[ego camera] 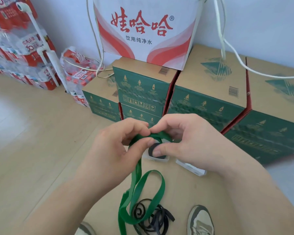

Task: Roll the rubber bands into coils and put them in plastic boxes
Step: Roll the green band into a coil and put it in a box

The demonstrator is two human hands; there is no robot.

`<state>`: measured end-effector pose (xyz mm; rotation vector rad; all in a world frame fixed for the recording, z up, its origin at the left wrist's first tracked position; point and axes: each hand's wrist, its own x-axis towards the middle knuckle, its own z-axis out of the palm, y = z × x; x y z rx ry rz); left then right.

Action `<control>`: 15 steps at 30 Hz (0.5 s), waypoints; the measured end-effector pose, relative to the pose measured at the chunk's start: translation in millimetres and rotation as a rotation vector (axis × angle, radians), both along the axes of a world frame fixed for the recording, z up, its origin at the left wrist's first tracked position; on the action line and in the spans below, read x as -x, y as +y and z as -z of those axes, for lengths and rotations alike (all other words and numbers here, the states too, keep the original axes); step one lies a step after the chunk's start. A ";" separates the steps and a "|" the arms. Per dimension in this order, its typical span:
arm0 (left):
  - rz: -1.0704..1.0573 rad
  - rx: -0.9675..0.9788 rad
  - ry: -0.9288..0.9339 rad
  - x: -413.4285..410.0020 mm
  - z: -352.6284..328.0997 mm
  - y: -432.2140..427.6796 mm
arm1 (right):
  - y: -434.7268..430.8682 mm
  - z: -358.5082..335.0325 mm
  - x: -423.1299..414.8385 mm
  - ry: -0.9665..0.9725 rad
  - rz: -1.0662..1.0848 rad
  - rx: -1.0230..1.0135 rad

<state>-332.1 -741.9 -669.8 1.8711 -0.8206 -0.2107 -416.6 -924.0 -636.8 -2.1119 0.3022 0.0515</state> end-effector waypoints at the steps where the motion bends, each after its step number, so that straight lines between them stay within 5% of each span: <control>1: -0.006 0.042 0.056 -1.5 -2.9 0.9 | 0.1 0.2 1.1 -0.010 -0.007 -0.040; 7: 0.086 0.102 0.185 3.7 -8.3 -2.4 | 2.6 -3.0 6.1 -0.204 0.052 -0.066; 15: 0.020 -0.097 0.327 1.1 1.4 -16.2 | -0.8 -6.7 11.5 -0.222 0.165 -0.089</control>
